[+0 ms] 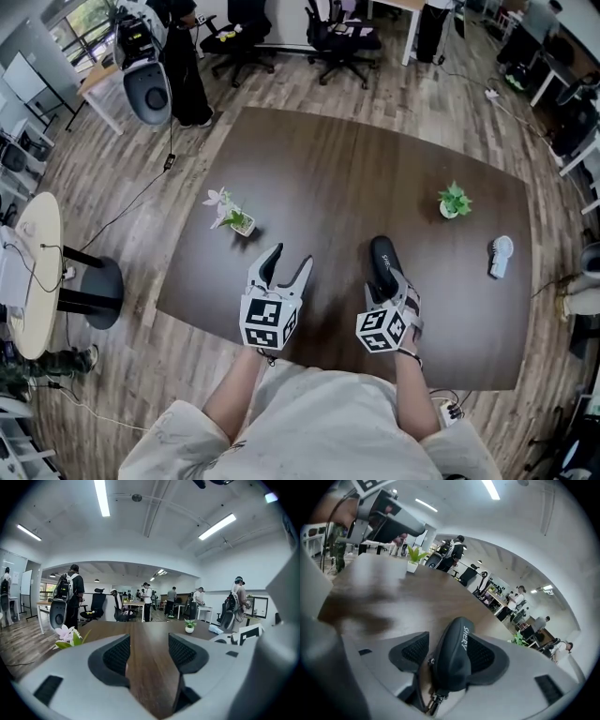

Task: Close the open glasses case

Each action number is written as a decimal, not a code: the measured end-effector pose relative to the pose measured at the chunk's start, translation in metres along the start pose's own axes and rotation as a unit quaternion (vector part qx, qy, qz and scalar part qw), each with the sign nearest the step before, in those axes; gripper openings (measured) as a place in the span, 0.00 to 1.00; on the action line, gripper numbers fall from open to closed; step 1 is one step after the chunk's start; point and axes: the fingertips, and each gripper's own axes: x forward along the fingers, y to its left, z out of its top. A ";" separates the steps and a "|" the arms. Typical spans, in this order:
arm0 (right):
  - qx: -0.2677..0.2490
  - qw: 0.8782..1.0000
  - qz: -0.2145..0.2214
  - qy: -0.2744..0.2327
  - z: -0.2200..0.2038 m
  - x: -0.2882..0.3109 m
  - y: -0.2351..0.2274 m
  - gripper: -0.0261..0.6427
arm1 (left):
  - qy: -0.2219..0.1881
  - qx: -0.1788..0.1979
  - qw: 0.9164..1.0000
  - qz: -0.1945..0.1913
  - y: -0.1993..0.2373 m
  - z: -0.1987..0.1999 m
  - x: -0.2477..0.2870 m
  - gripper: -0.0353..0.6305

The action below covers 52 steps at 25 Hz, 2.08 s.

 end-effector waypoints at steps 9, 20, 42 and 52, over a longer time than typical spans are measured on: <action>-0.018 0.999 -0.027 0.044 -0.032 0.018 -0.023 0.53 | 0.015 0.003 1.000 -0.023 -0.015 -0.008 0.013 0.44; 0.079 0.995 -0.034 0.048 -0.052 0.033 -0.059 0.47 | 0.017 0.011 0.998 -0.052 -0.036 -0.009 0.022 0.44; 0.266 0.916 0.097 -0.283 0.096 -0.082 -0.088 0.43 | -0.037 -0.020 0.989 -0.144 -0.070 0.038 0.008 0.45; 0.293 0.777 0.314 -0.461 0.152 -0.166 -0.081 0.43 | -0.076 0.037 0.945 -0.315 -0.125 0.095 -0.022 0.60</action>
